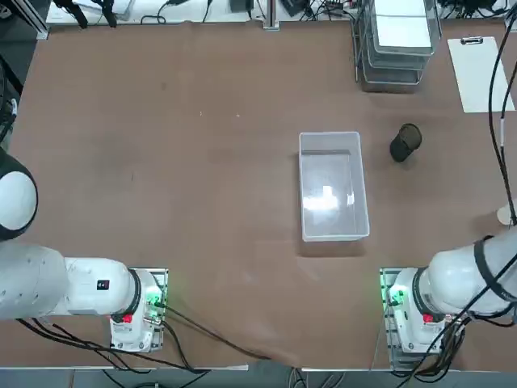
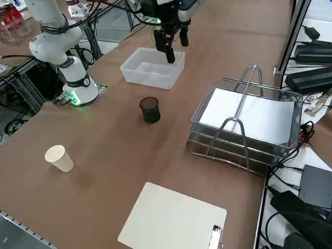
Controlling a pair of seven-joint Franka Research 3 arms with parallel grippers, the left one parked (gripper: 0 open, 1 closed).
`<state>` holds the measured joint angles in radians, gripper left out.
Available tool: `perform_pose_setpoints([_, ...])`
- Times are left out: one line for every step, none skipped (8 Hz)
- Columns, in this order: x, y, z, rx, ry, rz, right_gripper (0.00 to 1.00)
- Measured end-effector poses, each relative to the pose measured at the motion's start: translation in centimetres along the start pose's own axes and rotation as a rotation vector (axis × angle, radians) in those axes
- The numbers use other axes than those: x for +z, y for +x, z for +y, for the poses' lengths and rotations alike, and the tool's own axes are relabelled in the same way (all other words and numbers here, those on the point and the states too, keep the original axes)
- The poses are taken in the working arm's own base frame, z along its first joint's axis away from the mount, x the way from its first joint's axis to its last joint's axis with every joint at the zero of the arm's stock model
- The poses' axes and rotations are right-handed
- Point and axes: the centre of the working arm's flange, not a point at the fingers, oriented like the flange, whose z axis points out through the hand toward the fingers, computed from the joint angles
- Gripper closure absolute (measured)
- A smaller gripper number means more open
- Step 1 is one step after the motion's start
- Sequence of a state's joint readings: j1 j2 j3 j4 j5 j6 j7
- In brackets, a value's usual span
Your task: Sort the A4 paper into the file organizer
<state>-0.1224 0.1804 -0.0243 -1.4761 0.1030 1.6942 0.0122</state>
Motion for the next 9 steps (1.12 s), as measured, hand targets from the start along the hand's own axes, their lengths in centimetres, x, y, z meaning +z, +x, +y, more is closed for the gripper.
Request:
perform_pose_setpoints([-1.0, -0.8, -0.9, -0.026, -0.032, -0.027, 0.00])
perform_pose_setpoints([-1.8, -1.6, -2.1, -0.057, -0.075, -0.041, 0.00])
perform_pose_setpoints([-2.3, -2.4, -3.6, -0.089, -0.111, -0.046, 0.00])
perform_pose_setpoints([-2.5, -3.4, -4.6, -0.110, -0.126, -0.056, 0.00])
perform_pose_setpoints([-2.3, -4.5, -4.9, -0.117, -0.131, -0.069, 0.00])
perform_pose_setpoints([-2.4, -5.5, -4.8, -0.118, -0.132, -0.075, 0.00])
perform_pose_setpoints([-2.8, -6.2, -4.8, -0.119, -0.129, -0.071, 0.00])
perform_pose_setpoints([-3.4, -6.7, -5.1, -0.122, -0.110, -0.062, 0.00])
perform_pose_setpoints([-3.8, -7.0, -5.8, -0.130, -0.092, -0.057, 0.00])
